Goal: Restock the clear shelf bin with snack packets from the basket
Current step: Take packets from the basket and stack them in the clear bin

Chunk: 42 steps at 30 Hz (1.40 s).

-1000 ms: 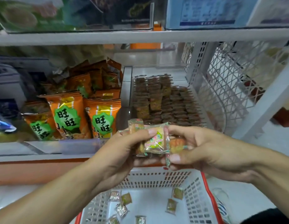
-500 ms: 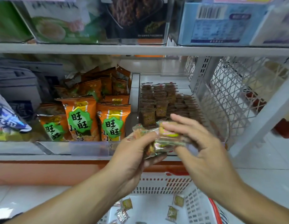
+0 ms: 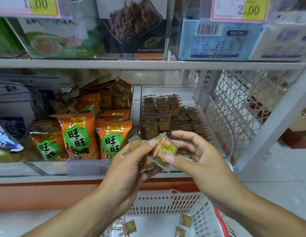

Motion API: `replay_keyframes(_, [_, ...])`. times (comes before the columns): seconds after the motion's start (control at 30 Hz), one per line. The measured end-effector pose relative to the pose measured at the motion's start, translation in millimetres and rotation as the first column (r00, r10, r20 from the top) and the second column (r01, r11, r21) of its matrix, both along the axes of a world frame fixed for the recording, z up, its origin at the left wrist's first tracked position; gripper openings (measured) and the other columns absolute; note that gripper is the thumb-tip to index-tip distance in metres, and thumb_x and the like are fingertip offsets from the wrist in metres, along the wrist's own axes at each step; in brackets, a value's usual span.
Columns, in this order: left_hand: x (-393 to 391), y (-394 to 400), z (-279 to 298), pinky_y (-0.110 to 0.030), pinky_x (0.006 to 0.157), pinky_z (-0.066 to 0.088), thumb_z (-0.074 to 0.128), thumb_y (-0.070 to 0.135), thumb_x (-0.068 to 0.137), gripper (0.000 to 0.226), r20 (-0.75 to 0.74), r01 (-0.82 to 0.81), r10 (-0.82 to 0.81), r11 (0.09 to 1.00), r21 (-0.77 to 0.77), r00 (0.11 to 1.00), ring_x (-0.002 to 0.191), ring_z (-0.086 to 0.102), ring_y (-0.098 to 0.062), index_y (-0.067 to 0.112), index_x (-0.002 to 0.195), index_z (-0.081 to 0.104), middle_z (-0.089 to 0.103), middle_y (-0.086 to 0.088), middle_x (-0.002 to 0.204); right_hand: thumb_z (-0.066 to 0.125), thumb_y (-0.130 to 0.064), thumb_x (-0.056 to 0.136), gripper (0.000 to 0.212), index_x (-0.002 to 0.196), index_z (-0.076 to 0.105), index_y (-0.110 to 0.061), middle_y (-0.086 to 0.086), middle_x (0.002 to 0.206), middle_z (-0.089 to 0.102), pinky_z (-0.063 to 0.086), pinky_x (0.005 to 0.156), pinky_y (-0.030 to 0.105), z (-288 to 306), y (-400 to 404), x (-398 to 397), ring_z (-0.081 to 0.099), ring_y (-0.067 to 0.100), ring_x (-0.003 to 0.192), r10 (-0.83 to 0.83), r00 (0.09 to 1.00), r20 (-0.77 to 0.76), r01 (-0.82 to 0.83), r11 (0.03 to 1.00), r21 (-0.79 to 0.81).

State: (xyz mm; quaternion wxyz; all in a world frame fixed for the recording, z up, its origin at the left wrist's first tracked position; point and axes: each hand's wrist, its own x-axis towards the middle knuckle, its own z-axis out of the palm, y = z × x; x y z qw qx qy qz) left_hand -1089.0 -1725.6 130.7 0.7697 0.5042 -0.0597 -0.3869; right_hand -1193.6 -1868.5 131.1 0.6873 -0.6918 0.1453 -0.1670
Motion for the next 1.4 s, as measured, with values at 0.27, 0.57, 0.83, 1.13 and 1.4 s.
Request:
replay_keyframes(0.27, [3.5,3.3,-2.3,-0.033,0.071,0.063,0.092,0.025,0.064,0.065,0.005,-0.03,0.03,0.999,-0.042,1.0,0.097,0.075,-0.03,0.002,0.12,0.067,0.075,-0.021,0.113,0.065,0.0,0.09,0.037,0.122,0.067,-0.018,0.005,0.117,0.074,0.057,0.083,0.023,7.7,-22.7,0.8,0.072,0.02,0.107,0.066,0.997,0.041,-0.073,0.977,0.2])
replay_keyframes(0.57, [0.2,1.9,-0.4,-0.024,0.065,0.058,0.091,0.021,0.056,0.056,0.156,-0.061,0.061,0.998,-0.004,0.986,0.08,0.075,-0.02,0.015,0.106,0.069,0.078,-0.014,0.101,0.071,-0.004,0.081,0.053,0.133,0.063,-0.015,0.006,0.126,0.071,0.056,0.09,0.022,11.3,-25.6,-2.4,0.068,0.019,0.117,0.221,0.973,-0.064,-0.183,0.913,0.364])
replay_keyframes(0.83, [0.8,1.5,-4.0,-0.028,0.067,0.061,0.095,0.022,0.046,0.051,0.186,-0.091,0.089,0.996,-0.001,0.978,0.085,0.077,-0.027,0.026,0.093,0.075,0.078,-0.015,0.1,0.055,-0.004,0.096,0.034,0.127,0.068,-0.008,0.015,0.129,0.068,0.048,0.107,0.03,17.8,-21.1,-6.0,0.062,0.027,0.126,0.378,0.92,-0.105,-0.3,0.851,0.432])
replay_keyframes(1.13, [5.7,6.6,10.1,-0.03,0.069,0.06,0.092,0.03,0.059,0.056,0.123,0.041,-0.038,0.999,-0.024,0.992,0.086,0.073,-0.022,0.019,0.11,0.072,0.077,-0.011,0.102,0.054,-0.001,0.094,0.042,0.135,0.058,0.003,0.023,0.143,0.055,0.045,0.111,0.034,31.0,-28.2,-6.4,0.053,0.028,0.135,0.525,0.85,0.046,-0.403,0.592,0.698])
replay_keyframes(1.4, [0.7,5.8,6.7,-0.029,0.058,0.062,0.087,0.03,0.061,0.039,-0.026,0.157,-0.156,0.986,0.053,0.987,0.089,0.076,-0.023,0.017,0.097,0.079,0.078,-0.013,0.107,0.053,-0.001,0.097,0.036,0.131,0.064,-0.003,0.021,0.138,0.061,0.052,0.1,0.027,26.3,-28.5,-6.7,0.059,0.027,0.129,0.493,0.869,-0.047,-0.364,0.699,0.615])
